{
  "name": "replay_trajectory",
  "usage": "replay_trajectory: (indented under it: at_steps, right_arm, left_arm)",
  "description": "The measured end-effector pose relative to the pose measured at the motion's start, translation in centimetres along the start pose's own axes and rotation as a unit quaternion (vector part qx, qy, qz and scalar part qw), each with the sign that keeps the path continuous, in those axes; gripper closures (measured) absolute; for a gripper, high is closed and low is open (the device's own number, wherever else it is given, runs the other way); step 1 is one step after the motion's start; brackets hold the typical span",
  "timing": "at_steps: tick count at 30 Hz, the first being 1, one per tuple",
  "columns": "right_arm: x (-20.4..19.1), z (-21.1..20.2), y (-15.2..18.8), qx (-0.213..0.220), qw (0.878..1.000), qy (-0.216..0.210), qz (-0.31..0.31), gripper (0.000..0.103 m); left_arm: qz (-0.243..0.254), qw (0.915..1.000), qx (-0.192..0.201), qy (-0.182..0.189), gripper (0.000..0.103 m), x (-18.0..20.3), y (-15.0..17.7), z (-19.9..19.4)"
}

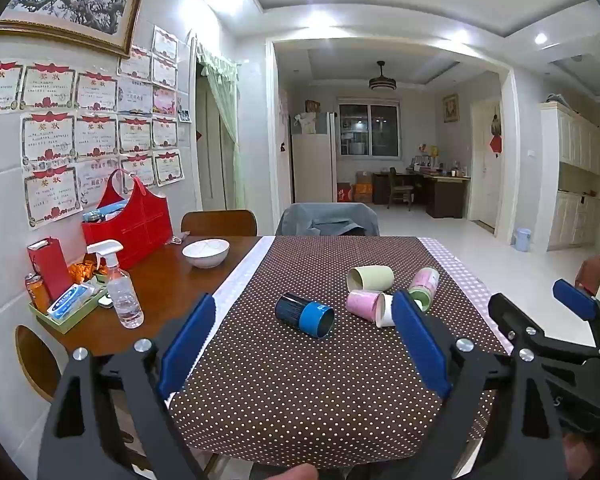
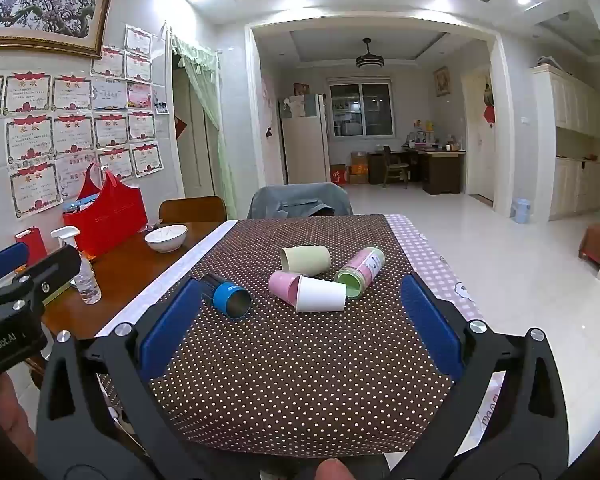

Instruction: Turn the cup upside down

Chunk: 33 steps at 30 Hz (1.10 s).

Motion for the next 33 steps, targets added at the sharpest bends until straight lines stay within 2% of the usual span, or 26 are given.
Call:
replay_trajectory:
  at_steps: [7, 14, 24, 25, 26, 33]
  right_arm:
    - [0.1, -0.1, -0.2, 0.002, 1.000, 0.002, 0.001, 0.006]
    - [0.3, -0.5, -0.6, 0.007, 1.000, 0.004, 0.004, 0.006]
    - [0.5, -1.1, -1.1, 0.025, 1.000, 0.005, 0.003, 0.006]
    - [0.5, -1.2, -1.2, 0.026, 1.000, 0.005, 0.003, 0.006]
    - [0.4, -1.3, -1.2, 0.027, 1.000, 0.005, 0.002, 0.006]
    - [0.4, -1.6, -1.5, 0.031, 0.999, 0.004, 0.006, 0.006]
  left_arm:
    - [0.002, 1.0000, 0.006, -0.004, 0.015, 0.1, -0.1, -0.3]
    - [0.000, 0.9992, 0.040, -0.007, 0.015, -0.4, -0.5, -1.1]
    - [0.032, 0.9966, 0.072, -0.027, 0.015, 0.6, -1.4, -1.9]
    - [0.032, 0.9962, 0.075, -0.029, 0.014, 0.5, -1.5, -1.9]
    - [0.032, 0.9958, 0.079, -0.033, 0.005, 0.5, -1.6, -2.1]
    - [0.030, 0.9951, 0.085, -0.039, 0.004, 0.0, -1.7, -2.1]
Point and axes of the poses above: each gripper's, at about its wrist camera, not at the fingertips, and z roughly the way its jaws point, x to its right, y to its underside, the point moved 10 cm from there along z, roughly the way its jaws point, and after that the axes turned 7 degrees about z, right-handed, at the moved point
